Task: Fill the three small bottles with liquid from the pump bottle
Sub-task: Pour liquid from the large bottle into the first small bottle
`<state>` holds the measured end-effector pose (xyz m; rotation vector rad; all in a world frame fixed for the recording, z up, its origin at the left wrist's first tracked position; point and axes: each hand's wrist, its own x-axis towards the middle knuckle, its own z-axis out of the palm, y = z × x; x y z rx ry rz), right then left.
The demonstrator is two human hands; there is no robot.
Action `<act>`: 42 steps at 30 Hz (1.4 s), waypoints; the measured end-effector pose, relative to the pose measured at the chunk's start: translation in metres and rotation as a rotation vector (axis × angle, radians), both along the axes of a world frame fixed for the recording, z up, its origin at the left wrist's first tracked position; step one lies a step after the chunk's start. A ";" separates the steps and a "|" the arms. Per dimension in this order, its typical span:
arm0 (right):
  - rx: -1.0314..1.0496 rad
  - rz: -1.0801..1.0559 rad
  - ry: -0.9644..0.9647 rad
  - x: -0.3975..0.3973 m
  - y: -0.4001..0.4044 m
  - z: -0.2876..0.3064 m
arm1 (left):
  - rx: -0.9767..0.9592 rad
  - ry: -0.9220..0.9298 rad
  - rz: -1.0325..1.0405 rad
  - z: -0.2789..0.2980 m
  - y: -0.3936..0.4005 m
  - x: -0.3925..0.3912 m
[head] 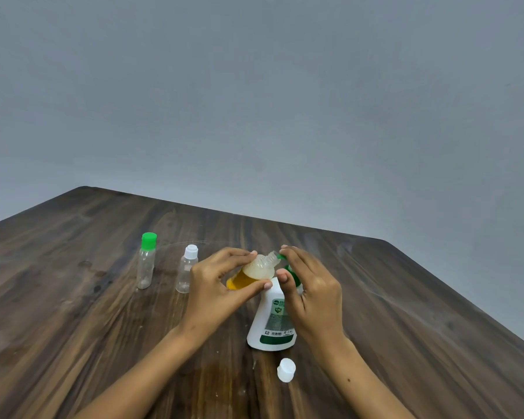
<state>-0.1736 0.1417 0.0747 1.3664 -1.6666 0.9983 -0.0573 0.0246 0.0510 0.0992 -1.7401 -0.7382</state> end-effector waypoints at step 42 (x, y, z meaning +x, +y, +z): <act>-0.008 -0.020 0.012 0.000 0.003 0.002 | -0.003 0.012 0.015 0.000 0.000 0.000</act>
